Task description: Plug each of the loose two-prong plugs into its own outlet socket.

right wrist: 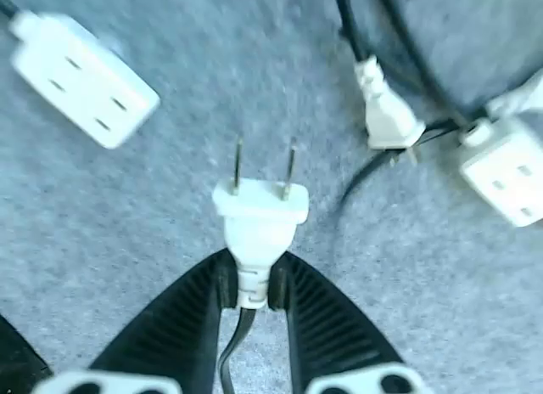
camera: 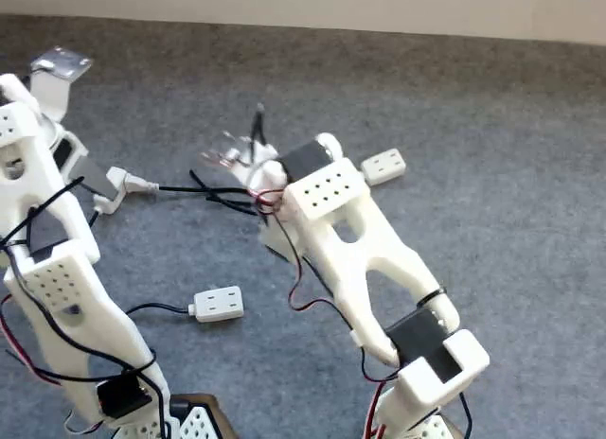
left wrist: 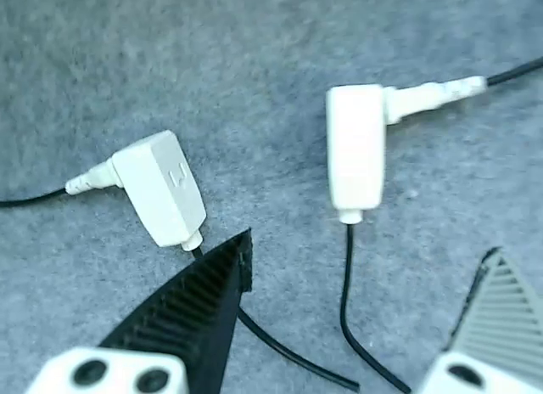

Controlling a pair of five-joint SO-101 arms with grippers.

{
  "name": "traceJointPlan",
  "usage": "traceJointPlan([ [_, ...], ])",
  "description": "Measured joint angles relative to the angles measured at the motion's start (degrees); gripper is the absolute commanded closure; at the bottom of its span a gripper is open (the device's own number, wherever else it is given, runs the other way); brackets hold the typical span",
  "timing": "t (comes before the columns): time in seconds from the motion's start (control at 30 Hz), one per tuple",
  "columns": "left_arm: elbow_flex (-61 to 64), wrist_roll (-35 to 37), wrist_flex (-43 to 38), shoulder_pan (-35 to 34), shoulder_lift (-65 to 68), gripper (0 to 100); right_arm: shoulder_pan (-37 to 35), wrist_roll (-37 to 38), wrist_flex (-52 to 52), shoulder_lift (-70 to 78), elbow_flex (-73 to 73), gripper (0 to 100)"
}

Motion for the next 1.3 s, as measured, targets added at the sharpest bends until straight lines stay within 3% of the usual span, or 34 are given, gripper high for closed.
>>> traceJointPlan([
  [0.1, 6.51, 0.26, 0.0, 1.93, -8.7, 60, -1.32, -0.26, 2.73, -0.09, -9.23, 99.4],
  [0.23, 12.31, 3.25, 0.0, 4.13, -20.66, 60, -1.85, -0.44, 2.73, 0.26, -10.73, 99.4],
  [0.4, 19.08, 6.68, 0.0, 8.0, -32.26, 57, -1.76, -1.49, 1.58, 0.88, -5.19, 99.3],
  [0.53, 24.18, 12.13, -2.02, 11.08, -39.56, 55, -1.85, -5.01, -8.09, -1.41, 1.49, 99.3],
  [0.7, 36.31, 15.56, -9.85, 11.52, -49.49, 55, -1.85, -6.77, -24.09, -14.33, 16.79, 99.3],
  [0.93, 64.53, 18.9, -23.82, 16.18, -69.54, 55, -1.85, -7.91, -46.42, -35.52, 50.11, 99.3],
  [1.07, 82.9, 22.42, -31.38, 22.77, -84.13, 55, -1.85, -8.53, -49.58, -44.4, 64.62, 99.3],
  [1.3, 107.25, 29.19, -40.44, 30.59, -107.78, 55, -1.85, -10.11, -50.2, -56.35, 75.43, 99.3],
])
